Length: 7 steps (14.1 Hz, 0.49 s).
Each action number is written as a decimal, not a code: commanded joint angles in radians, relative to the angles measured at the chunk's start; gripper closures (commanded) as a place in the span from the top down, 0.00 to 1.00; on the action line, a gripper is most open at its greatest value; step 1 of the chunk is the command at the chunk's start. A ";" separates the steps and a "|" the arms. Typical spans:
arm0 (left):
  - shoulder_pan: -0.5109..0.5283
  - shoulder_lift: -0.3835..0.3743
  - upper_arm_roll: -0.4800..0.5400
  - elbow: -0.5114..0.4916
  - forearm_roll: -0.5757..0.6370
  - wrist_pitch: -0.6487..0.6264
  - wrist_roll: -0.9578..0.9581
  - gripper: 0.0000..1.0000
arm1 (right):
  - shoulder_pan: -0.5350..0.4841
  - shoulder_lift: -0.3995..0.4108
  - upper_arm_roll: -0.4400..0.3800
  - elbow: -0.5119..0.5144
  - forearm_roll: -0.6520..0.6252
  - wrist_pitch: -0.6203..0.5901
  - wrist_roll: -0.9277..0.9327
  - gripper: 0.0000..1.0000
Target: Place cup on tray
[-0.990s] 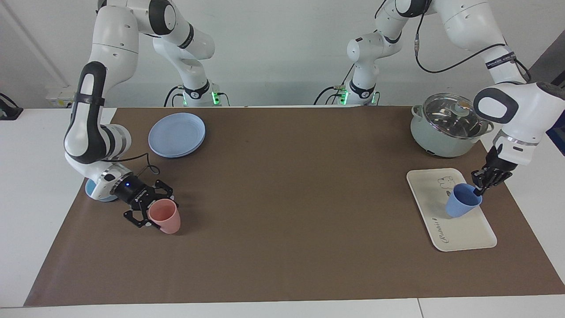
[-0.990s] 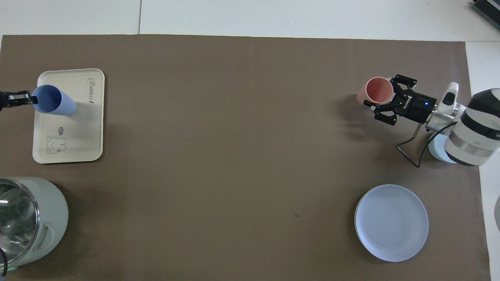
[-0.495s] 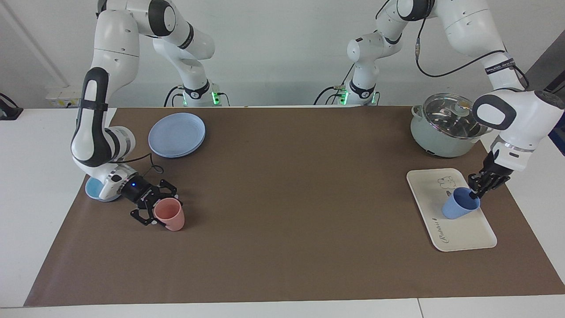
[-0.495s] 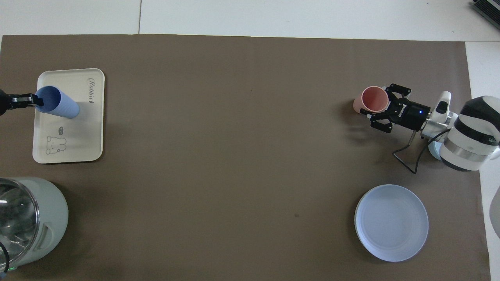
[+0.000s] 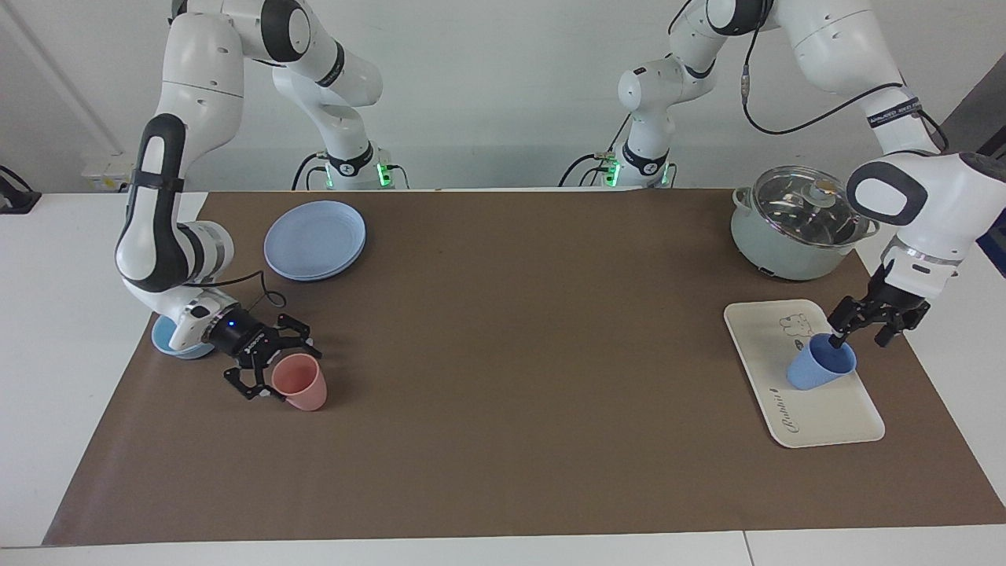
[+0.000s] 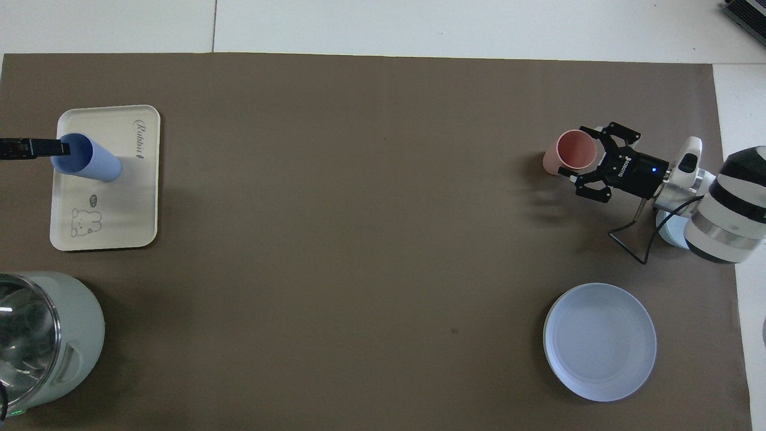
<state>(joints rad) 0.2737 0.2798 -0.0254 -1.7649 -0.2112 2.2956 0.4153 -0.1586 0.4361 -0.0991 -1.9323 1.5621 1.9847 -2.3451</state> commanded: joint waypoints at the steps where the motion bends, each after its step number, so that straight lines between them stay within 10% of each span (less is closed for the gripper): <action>1: -0.053 -0.102 0.007 -0.021 0.064 -0.103 -0.004 1.00 | -0.003 -0.101 0.006 -0.048 0.006 0.005 0.108 1.00; 7: -0.229 -0.316 0.005 -0.100 0.191 -0.270 -0.174 1.00 | 0.019 -0.321 0.006 -0.068 -0.320 0.116 0.629 1.00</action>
<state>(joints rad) 0.1031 0.0517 -0.0329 -1.8030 -0.0776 2.0726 0.3228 -0.1517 0.1995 -0.0991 -1.9557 1.3514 2.0402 -1.8678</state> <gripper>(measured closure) 0.000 0.000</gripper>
